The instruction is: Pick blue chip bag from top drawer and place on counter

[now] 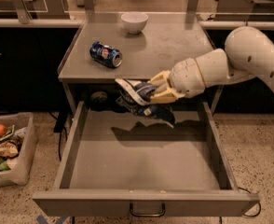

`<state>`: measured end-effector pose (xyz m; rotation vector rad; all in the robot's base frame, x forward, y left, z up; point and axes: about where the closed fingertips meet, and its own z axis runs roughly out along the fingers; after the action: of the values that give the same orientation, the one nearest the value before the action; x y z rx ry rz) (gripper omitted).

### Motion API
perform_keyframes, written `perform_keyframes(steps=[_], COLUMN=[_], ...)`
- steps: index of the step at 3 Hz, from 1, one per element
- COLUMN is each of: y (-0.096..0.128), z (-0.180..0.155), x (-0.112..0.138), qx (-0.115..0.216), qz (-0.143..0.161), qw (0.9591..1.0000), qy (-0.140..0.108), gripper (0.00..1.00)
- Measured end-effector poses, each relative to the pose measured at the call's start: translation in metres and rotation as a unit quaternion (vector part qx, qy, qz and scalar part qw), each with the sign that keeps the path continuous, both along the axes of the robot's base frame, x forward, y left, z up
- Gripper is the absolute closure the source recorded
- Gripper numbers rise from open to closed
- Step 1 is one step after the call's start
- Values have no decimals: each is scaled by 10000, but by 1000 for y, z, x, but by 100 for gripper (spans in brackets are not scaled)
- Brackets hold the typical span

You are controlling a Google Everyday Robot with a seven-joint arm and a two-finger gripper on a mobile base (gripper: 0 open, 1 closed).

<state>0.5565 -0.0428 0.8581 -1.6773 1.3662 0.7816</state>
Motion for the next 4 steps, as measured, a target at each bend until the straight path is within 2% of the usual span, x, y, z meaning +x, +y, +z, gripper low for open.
perform_keyframes(steps=[1,2,3,4], y=[-5,-8,-6,4], z=[81,143,167,151], x=[11,24,55,115], qx=[147,66,-432,-1192], qz=[30,16,-145,-540], qw=[9986,9969,9957,9882], qy=[-500,-790,-812,-800], gripper=[100,100,100,100])
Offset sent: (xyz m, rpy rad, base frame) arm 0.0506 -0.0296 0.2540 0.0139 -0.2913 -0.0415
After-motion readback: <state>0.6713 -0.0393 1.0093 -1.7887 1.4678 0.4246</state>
